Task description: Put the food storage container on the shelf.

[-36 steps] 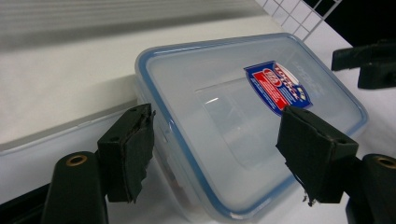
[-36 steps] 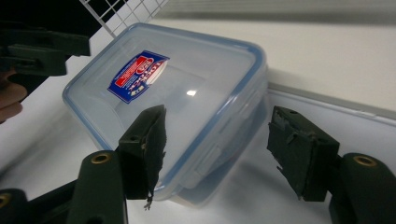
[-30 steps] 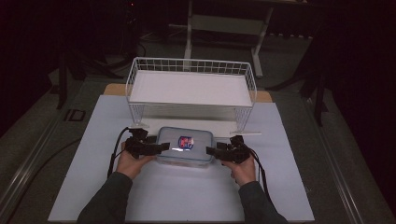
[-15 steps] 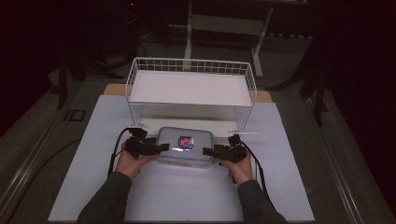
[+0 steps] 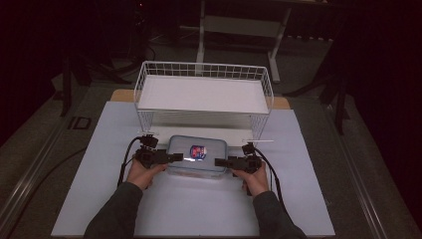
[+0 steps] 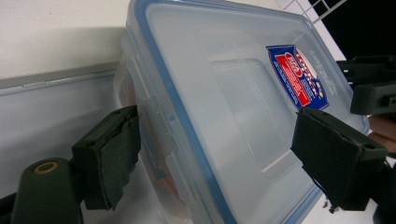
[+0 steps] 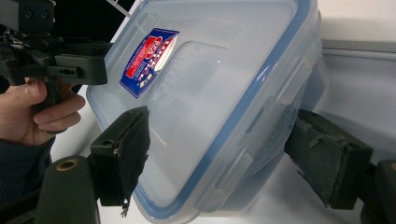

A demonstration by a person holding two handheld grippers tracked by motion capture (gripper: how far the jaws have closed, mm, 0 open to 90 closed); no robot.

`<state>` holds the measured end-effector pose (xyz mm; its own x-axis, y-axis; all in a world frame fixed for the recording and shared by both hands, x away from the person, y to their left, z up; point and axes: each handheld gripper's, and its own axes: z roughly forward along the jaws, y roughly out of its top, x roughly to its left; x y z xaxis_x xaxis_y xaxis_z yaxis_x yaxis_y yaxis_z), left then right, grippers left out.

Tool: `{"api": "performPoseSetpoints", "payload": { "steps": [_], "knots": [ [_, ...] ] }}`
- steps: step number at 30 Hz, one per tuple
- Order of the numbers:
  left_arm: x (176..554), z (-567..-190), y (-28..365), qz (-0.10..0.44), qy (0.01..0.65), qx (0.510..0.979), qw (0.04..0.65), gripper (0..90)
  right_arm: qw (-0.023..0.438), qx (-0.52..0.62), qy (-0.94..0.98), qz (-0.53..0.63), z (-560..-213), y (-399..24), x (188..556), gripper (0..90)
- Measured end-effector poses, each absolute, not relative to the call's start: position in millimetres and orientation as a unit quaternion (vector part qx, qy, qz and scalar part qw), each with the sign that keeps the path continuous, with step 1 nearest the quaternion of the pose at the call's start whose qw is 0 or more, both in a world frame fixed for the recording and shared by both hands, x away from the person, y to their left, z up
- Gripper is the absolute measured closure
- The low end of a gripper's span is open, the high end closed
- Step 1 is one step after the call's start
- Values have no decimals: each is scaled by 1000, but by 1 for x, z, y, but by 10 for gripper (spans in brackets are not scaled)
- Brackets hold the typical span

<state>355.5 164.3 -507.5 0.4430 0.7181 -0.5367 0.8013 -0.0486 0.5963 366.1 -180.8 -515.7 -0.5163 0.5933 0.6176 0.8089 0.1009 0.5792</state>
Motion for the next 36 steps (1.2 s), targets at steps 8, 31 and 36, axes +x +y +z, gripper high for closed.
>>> {"api": "performPoseSetpoints", "payload": {
  "steps": [8,31,36],
  "knots": [
    [346,-503,168,-50,527,713,460,266,92,-460,-740,-482,-509,-184,359,322],
    [286,-499,183,-4,474,734,485,436,65,-372,-772,-510,-502,-198,320,517],
    [285,-500,181,22,476,737,480,408,52,-356,-785,-505,-502,-195,317,528]
  ]
}}
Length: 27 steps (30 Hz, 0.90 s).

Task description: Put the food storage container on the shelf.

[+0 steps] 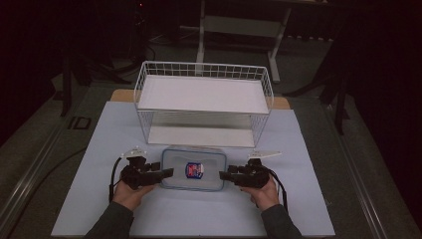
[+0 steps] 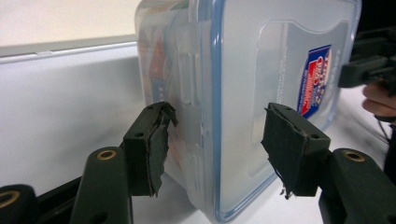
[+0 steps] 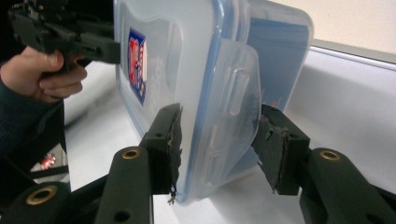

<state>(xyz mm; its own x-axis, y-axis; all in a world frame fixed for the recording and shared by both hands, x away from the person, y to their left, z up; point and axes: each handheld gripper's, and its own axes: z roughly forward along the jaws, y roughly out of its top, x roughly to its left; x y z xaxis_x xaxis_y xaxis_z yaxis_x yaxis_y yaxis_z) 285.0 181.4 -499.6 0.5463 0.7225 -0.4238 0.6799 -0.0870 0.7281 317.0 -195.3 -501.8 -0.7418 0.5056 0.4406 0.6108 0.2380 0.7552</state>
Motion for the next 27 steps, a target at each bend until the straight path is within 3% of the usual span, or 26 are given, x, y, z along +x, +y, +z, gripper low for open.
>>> {"api": "performPoseSetpoints", "payload": {
  "steps": [10,27],
  "knots": [
    [289,-504,181,24,478,738,477,341,35,-337,-797,-501,-501,-189,315,537],
    [296,-510,191,32,471,720,508,344,11,-315,-811,-493,-500,-182,313,549]
  ]
}}
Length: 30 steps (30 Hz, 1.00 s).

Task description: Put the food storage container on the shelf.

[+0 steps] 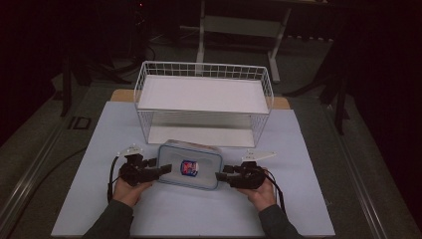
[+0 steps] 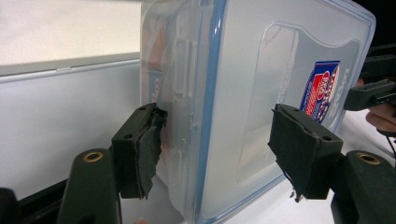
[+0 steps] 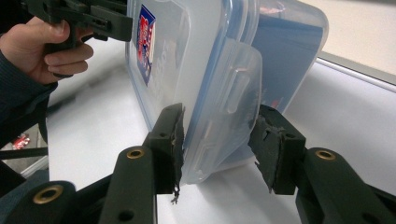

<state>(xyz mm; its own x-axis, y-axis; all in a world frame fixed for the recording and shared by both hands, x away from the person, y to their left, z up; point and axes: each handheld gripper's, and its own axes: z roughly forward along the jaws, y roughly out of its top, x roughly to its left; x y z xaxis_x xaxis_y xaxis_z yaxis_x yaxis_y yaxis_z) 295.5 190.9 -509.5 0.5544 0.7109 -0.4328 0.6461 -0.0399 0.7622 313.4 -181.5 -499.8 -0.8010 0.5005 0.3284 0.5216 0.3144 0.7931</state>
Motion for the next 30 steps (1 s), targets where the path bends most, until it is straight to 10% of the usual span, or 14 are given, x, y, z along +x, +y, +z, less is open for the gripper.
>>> {"api": "performPoseSetpoints", "payload": {
  "steps": [30],
  "knots": [
    [280,-508,194,6,472,720,509,463,61,-373,-759,-530,-507,-190,324,524]
  ]
}}
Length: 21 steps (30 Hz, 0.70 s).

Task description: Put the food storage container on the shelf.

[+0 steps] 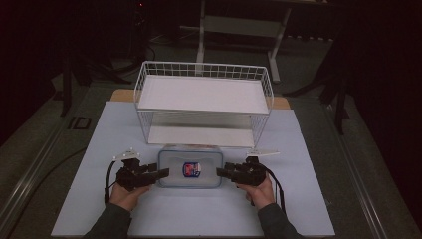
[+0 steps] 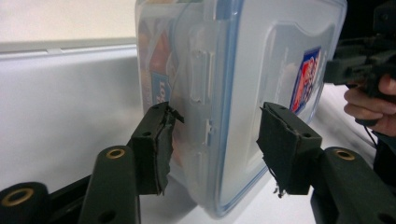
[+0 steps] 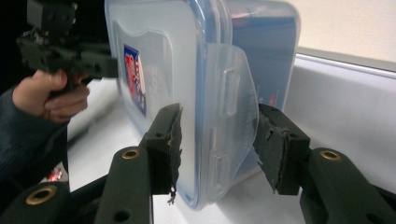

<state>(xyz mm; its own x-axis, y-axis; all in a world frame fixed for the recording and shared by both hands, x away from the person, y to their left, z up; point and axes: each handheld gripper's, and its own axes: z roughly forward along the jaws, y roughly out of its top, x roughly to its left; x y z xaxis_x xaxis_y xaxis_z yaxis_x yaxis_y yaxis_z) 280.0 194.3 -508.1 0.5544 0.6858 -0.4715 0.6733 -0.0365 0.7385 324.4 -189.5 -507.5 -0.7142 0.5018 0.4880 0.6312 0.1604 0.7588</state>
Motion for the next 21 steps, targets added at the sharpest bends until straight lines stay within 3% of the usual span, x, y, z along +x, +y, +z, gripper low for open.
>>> {"api": "performPoseSetpoints", "payload": {
  "steps": [21],
  "knots": [
    [273,-470,182,41,440,729,523,470,20,-348,-754,-558,-467,-203,318,524]
  ]
}}
